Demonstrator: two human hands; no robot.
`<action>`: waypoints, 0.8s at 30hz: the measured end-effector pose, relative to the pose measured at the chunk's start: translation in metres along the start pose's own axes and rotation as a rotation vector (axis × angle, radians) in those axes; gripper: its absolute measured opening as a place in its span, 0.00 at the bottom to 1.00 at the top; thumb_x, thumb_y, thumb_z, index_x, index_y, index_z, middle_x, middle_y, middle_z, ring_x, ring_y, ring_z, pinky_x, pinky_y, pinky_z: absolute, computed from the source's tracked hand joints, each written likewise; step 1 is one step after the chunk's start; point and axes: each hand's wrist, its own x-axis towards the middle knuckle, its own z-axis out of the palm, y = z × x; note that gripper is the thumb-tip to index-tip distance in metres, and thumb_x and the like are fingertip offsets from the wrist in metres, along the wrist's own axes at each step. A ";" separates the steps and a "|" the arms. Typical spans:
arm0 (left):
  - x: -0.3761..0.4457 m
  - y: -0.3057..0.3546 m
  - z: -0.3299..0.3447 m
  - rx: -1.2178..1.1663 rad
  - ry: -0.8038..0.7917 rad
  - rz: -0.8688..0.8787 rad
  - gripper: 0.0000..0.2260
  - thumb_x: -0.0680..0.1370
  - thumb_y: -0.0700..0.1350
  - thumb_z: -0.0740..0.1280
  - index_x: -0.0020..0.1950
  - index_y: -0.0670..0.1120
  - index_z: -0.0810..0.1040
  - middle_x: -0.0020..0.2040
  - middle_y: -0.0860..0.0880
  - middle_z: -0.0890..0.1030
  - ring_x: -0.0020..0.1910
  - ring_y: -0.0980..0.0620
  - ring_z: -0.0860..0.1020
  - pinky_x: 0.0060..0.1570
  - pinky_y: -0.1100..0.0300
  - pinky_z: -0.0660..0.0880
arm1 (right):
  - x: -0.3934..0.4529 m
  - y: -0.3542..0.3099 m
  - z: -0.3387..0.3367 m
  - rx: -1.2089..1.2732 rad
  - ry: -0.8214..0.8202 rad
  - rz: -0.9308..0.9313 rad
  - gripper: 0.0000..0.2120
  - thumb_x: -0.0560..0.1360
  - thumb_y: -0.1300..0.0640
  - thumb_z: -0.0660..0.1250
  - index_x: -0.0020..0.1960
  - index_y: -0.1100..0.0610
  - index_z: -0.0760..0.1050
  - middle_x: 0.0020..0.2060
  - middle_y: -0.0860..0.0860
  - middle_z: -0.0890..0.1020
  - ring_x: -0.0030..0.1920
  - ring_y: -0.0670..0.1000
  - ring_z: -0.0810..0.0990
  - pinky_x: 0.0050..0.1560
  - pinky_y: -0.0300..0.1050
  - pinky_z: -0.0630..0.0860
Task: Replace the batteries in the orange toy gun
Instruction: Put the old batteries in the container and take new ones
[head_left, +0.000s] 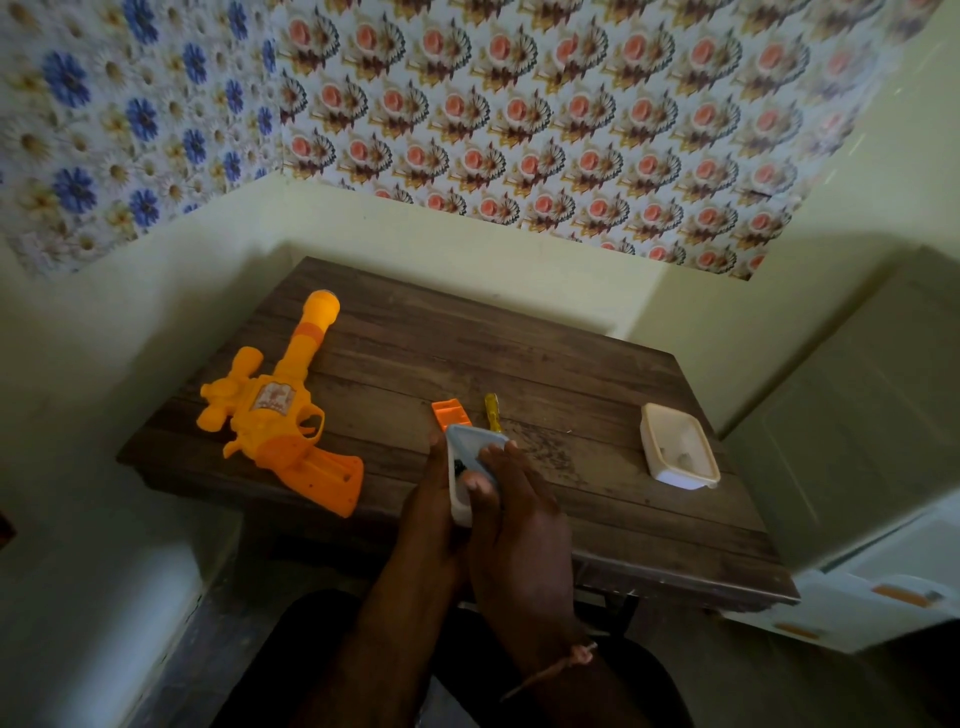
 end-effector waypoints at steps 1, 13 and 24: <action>0.002 -0.002 0.000 -0.086 -0.019 -0.048 0.17 0.84 0.49 0.55 0.57 0.39 0.77 0.32 0.42 0.81 0.25 0.55 0.81 0.21 0.65 0.75 | 0.003 -0.002 -0.004 0.033 0.029 0.031 0.30 0.74 0.35 0.45 0.61 0.50 0.75 0.58 0.47 0.80 0.58 0.42 0.77 0.56 0.39 0.75; 0.011 0.000 0.000 -0.219 -0.173 -0.062 0.19 0.84 0.55 0.58 0.59 0.44 0.81 0.57 0.39 0.83 0.53 0.42 0.81 0.54 0.44 0.78 | 0.038 -0.005 -0.024 0.308 0.411 0.184 0.06 0.81 0.48 0.53 0.53 0.48 0.67 0.44 0.43 0.76 0.44 0.43 0.79 0.39 0.41 0.78; 0.023 -0.003 -0.009 -0.389 -0.226 -0.104 0.22 0.77 0.61 0.62 0.55 0.44 0.83 0.53 0.41 0.84 0.54 0.41 0.80 0.56 0.42 0.75 | 0.028 0.043 -0.029 0.568 0.522 0.729 0.11 0.73 0.64 0.68 0.54 0.54 0.74 0.49 0.52 0.81 0.46 0.49 0.81 0.44 0.49 0.82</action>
